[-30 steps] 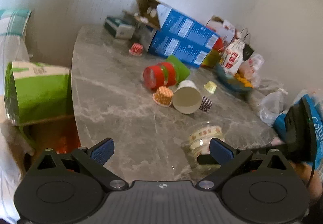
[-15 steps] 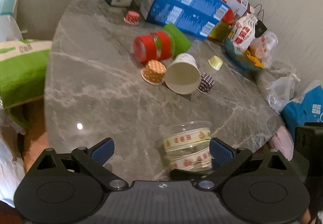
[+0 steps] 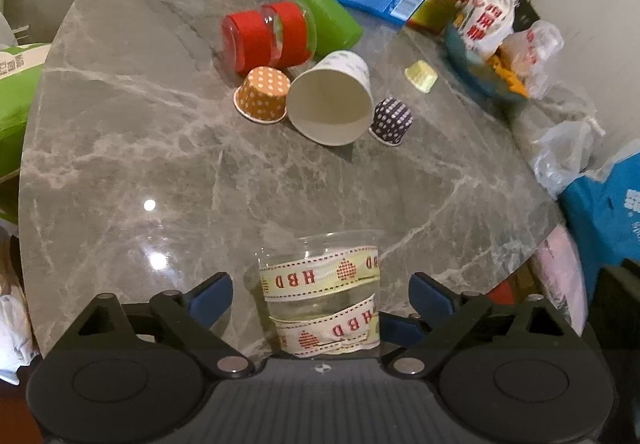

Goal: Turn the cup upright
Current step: 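Close the left gripper on the clear cup while the right gripper opens and releases it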

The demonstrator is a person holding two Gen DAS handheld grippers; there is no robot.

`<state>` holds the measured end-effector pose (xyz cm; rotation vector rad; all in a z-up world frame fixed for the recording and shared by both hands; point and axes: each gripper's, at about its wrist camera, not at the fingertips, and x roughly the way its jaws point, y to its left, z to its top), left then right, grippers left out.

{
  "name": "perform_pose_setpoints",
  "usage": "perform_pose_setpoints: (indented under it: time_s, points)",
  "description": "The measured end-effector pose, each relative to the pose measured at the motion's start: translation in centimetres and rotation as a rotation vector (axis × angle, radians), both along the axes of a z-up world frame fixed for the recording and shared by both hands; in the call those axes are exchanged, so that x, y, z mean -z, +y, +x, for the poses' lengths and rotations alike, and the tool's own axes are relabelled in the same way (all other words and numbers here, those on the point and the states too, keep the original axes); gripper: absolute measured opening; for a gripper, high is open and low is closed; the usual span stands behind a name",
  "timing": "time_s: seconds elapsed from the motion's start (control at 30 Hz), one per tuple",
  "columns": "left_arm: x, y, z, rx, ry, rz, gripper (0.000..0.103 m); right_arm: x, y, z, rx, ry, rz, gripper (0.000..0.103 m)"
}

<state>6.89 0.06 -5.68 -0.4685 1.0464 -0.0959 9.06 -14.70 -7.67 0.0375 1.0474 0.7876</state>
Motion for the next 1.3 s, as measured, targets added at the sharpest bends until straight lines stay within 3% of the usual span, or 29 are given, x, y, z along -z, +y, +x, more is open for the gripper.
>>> perform_pose_setpoints:
  time_s: [0.33,1.1,1.2,1.23,1.3]
  points:
    - [0.8,-0.4,1.5,0.006,0.056,0.029,0.083,-0.1,-0.6,-0.1,-0.007,-0.006,0.004,0.065]
    - [1.2,-0.2,2.2,-0.002,0.045,-0.010,0.073,-0.3,-1.2,-0.1,-0.010,0.008,0.010,0.066]
    - [1.3,0.1,2.0,0.006,0.027,-0.023,0.072,-0.2,-1.5,0.0,-0.006,0.013,0.025,0.073]
    - [1.3,0.1,1.8,0.014,0.014,-0.022,0.072,-0.2,-1.9,-0.1,0.004,0.010,0.039,0.087]
    - [1.2,0.2,1.3,0.021,-0.020,-0.009,0.072,-0.3,-3.0,-0.5,0.022,-0.004,0.088,0.102]
